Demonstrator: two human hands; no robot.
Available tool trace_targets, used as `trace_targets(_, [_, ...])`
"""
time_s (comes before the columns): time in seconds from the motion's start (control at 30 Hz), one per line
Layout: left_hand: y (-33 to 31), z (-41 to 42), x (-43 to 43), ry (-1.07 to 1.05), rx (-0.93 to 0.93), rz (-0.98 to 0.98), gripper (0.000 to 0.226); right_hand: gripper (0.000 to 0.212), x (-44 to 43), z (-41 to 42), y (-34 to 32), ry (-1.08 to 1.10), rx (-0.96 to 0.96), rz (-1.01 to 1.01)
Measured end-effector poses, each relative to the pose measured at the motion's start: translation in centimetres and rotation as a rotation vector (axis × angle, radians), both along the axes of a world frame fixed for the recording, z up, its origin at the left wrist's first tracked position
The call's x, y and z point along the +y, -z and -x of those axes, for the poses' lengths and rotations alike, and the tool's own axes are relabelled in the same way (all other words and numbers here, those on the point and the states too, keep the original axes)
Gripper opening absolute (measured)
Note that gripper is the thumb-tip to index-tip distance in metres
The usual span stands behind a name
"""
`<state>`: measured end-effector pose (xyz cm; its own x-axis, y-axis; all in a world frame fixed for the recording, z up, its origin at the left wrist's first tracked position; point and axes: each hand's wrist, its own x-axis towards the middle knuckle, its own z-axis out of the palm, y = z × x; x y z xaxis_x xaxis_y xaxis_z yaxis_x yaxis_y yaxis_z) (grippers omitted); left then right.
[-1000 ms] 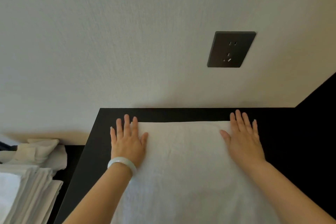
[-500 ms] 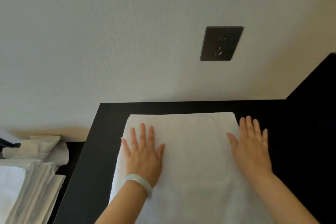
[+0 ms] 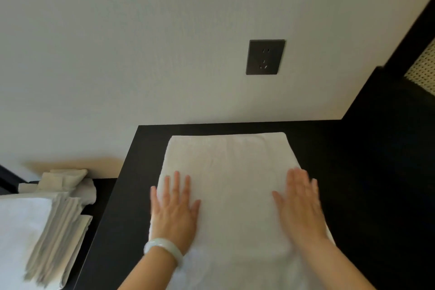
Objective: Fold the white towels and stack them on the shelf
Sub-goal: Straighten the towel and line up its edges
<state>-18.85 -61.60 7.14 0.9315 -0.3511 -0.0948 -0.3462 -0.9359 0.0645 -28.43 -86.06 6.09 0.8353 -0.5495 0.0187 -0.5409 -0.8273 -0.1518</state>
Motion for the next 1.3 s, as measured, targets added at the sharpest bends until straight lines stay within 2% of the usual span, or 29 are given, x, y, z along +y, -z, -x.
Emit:
trace_targets(0.07, [-0.4, 3.1, -2.6, 0.147, 0.045, 0.008, 0.074, 0.067, 4.2, 0.0, 0.2, -0.251, -0.081, -0.091])
trace_targets(0.13, [-0.6, 5.7, -3.5, 0.276, 0.108, 0.038, 0.061, 0.064, 6.8, 1.2, 0.9, -0.396, -0.018, -0.107])
trace_targets(0.2, [-0.1, 6.4, -1.7, 0.293, 0.142, -0.002, 0.062, 0.063, 5.6, 3.3, 1.9, -0.319, 0.033, -0.05])
trace_targets(0.3, [2.5, 5.2, 3.1, 0.198, 0.023, 0.009, 0.068, 0.071, 0.7, 7.1, 2.7, -0.133, 0.058, -0.032])
trace_targets(0.43, [2.4, 5.2, 6.0, 0.108, 0.079, 0.007, 0.069, 0.082, -3.0, 9.3, 2.5, -0.08, 0.178, -0.18])
trace_targets(0.5, [1.7, 5.9, 6.5, 0.125, 0.096, 0.024, 0.071, 0.081, -2.8, 9.6, 1.9, -0.079, 0.177, -0.168])
trace_targets(0.57, [1.0, 7.0, 6.8, 0.269, 0.106, 0.064, 0.073, 0.073, -2.2, 10.4, 1.2, -0.211, 0.126, -0.084])
trace_targets(0.6, [0.6, 7.6, 7.0, 0.391, 0.148, 0.087, 0.072, 0.071, -1.8, 10.8, 0.7, -0.332, 0.11, -0.108])
trace_targets(0.67, [0.3, 9.1, 7.5, 0.659, 0.185, 0.065, 0.069, 0.069, -0.8, 11.6, 0.0, -0.6, 0.141, -0.268])
trace_targets(0.73, [0.4, 9.8, 7.8, 0.78, 0.185, 0.022, 0.069, 0.066, -0.1, 12.0, -0.2, -0.77, 0.245, -0.366])
trace_targets(0.87, [1.1, 9.4, 7.6, 0.743, 0.186, 0.166, 0.065, 0.064, -0.1, 12.0, -0.2, -0.807, 0.222, -0.347])
trace_targets(1.03, [1.2, 9.0, 7.9, 0.765, 0.192, 0.107, 0.074, 0.077, -0.4, 12.3, 0.5, -0.836, 0.26, -0.304])
trace_targets(1.13, [0.6, 8.4, 9.2, 0.699, 0.15, 0.102, 0.058, 0.066, -1.9, 13.0, 0.1, -0.786, 0.251, -0.226])
trace_targets(1.23, [-0.7, 7.6, 9.8, 0.615, 0.124, 0.113, 0.045, 0.073, -2.4, 13.3, -0.9, -0.704, 0.265, -0.127])
trace_targets(1.3, [-1.5, 6.9, 9.7, 0.58, 0.186, 0.162, 0.043, 0.073, -2.3, 12.8, -2.4, -0.655, 0.306, -0.17])
